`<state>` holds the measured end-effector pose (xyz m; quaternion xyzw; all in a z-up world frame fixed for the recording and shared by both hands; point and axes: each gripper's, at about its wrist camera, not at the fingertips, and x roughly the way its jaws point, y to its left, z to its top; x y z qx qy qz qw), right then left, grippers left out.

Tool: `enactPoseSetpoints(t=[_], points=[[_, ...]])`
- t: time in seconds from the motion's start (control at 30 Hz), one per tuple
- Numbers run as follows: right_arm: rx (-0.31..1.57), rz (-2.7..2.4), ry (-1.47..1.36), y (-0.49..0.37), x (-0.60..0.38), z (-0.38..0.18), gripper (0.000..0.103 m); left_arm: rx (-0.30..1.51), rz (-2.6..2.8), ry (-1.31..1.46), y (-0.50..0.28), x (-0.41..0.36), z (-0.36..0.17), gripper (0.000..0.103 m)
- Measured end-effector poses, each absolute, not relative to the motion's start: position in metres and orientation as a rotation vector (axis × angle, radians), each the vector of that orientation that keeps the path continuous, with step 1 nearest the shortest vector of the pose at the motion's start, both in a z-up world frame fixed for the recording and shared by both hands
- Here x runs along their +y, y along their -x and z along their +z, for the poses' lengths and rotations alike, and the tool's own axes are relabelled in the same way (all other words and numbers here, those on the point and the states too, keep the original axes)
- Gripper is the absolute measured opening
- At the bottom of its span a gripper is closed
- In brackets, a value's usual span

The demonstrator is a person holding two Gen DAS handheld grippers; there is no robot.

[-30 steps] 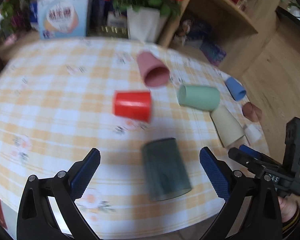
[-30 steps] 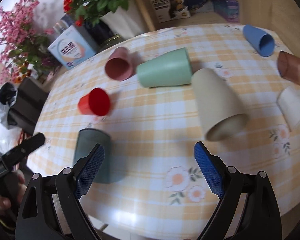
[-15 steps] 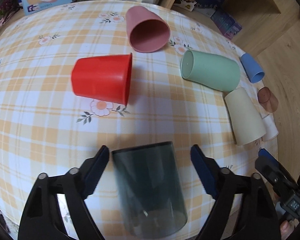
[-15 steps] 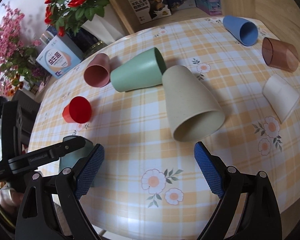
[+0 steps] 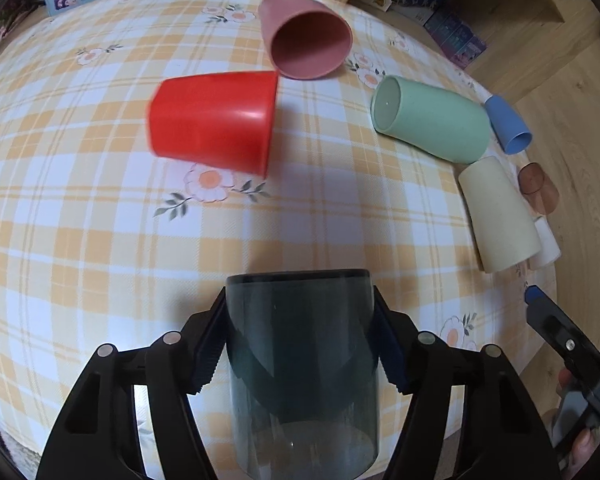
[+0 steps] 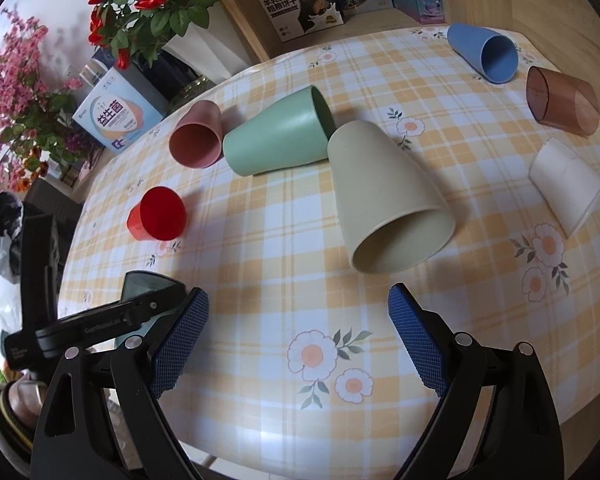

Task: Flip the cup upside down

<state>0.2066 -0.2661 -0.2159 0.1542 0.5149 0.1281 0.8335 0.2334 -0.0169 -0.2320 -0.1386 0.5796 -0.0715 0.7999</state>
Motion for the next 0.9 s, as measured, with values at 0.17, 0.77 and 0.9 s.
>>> enactPoseSetpoints(t=[0.17, 0.77, 0.9], points=[[1.086, 0.282, -0.316, -0.204, -0.260, -0.213, 0.088, 1.165, -0.198, 0.290, -0.204, 0.003, -0.217, 0.063], [1.107, 0.337, -0.258, -0.200, -0.227, -0.210, 0.088, 0.963, 0.027, 0.236, -0.166, 0.097, -0.182, 0.062], [1.104, 0.332, -0.257, -0.199, -0.228, -0.207, 0.088, 0.960, 0.068, 0.196, -0.182, 0.105, -0.186, 0.062]])
